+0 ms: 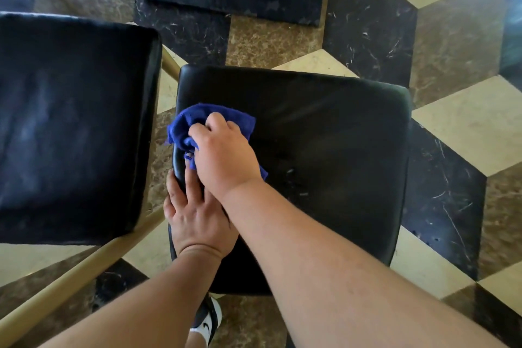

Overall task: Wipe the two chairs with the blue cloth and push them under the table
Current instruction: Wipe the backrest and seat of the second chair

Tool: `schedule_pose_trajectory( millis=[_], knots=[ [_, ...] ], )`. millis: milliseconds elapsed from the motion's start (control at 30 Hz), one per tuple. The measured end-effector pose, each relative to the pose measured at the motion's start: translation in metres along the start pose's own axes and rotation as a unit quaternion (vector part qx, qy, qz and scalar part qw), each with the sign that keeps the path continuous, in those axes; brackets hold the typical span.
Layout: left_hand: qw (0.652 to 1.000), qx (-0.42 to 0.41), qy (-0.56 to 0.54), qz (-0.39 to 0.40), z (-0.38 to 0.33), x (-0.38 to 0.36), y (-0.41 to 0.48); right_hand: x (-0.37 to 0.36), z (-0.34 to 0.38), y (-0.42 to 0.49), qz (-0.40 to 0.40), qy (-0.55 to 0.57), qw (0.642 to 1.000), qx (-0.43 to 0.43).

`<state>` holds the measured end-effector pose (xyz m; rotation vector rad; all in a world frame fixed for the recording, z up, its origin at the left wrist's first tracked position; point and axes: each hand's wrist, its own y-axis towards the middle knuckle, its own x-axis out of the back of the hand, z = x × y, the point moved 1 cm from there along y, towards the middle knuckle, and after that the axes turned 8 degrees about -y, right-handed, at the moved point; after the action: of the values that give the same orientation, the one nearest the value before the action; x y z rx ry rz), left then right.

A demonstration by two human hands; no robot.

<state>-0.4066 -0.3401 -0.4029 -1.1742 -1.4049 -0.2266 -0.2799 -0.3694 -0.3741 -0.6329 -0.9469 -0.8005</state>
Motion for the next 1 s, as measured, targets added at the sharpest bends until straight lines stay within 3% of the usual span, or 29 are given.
schedule_pose_trajectory(
  millis=[200, 400, 567, 633, 800, 867, 1000],
  knots=[
    [0.998, -0.027, -0.005, -0.054, 0.002, -0.006, -0.002, 0.038, -0.081, -0.026, -0.009, -0.067, 0.998, -0.001],
    [0.997, -0.032, -0.001, -0.071, 0.006, -0.011, -0.002, 0.097, -0.196, -0.059, -0.071, -0.132, 0.974, -0.173],
    [0.997, -0.030, -0.001, -0.071, 0.006, -0.011, -0.002, 0.088, -0.191, -0.059, -0.104, -0.131, 0.952, -0.258],
    [0.997, -0.029, -0.004, -0.069, 0.006, -0.012, -0.002, 0.079, -0.167, -0.063, -0.080, -0.123, 0.968, -0.202],
    [0.997, -0.028, -0.013, -0.063, 0.006, -0.012, -0.002, 0.056, -0.111, -0.098, 0.057, -0.094, 0.994, 0.029],
    [0.998, -0.027, -0.013, -0.061, 0.006, -0.011, -0.001, 0.049, -0.102, -0.123, 0.117, -0.090, 0.976, 0.162],
    [0.998, -0.026, -0.015, -0.062, 0.005, -0.012, -0.002, 0.051, -0.112, -0.172, 0.271, -0.068, 0.894, 0.350]
  ],
)
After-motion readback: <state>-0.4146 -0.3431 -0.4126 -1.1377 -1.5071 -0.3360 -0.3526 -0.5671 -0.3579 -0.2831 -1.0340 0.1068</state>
